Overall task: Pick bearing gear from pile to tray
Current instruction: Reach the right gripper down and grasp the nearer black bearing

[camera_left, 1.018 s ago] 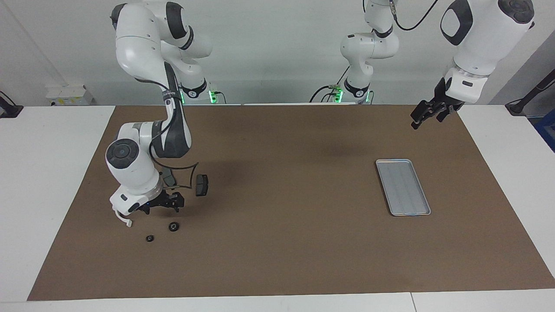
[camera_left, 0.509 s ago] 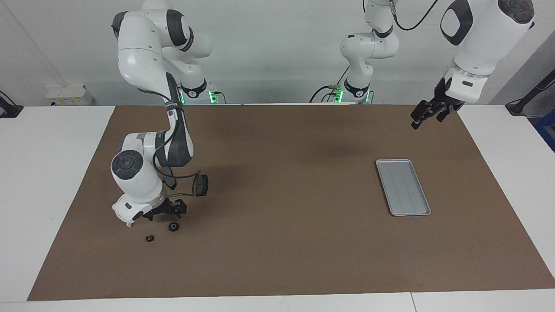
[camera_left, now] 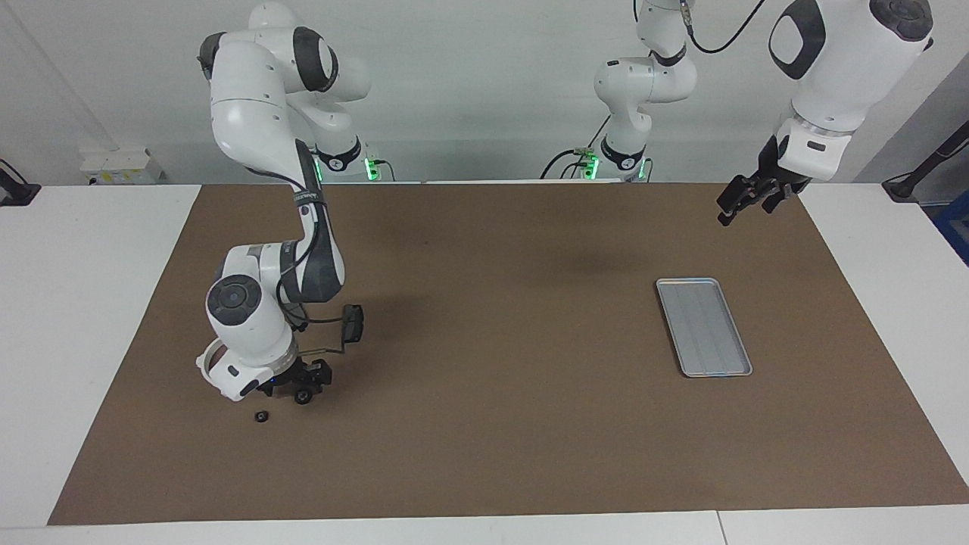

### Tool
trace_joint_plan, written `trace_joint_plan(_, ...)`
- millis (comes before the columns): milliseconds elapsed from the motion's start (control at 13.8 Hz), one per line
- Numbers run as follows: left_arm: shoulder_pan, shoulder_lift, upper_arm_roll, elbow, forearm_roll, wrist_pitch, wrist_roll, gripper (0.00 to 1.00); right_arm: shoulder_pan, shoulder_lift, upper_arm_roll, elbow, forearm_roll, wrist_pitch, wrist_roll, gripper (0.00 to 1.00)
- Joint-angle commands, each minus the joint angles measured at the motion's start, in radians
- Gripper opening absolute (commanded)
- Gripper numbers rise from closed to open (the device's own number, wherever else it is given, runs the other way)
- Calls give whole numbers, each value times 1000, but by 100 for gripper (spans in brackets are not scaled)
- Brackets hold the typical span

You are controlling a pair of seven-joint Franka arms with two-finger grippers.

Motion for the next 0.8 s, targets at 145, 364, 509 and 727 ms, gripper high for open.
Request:
trace_joint_plan(145,-11,-9,11,7,-9,-21,1,100,-8,27,12,25,-27,28,30,91)
trace_joint_plan(364,-11,-9,11,7,-9,-21,1,100,-6,29,12,25,-27,28,30,80)
trace_joint_plan(509,-11,-9,11,7,-9,-21,1,100,-6,30,12,25,-27,29,29,68)
trace_joint_plan(727,-11,-9,11,7,-9,-21,1,100,-6,32,12,27,-27,29,29,54)
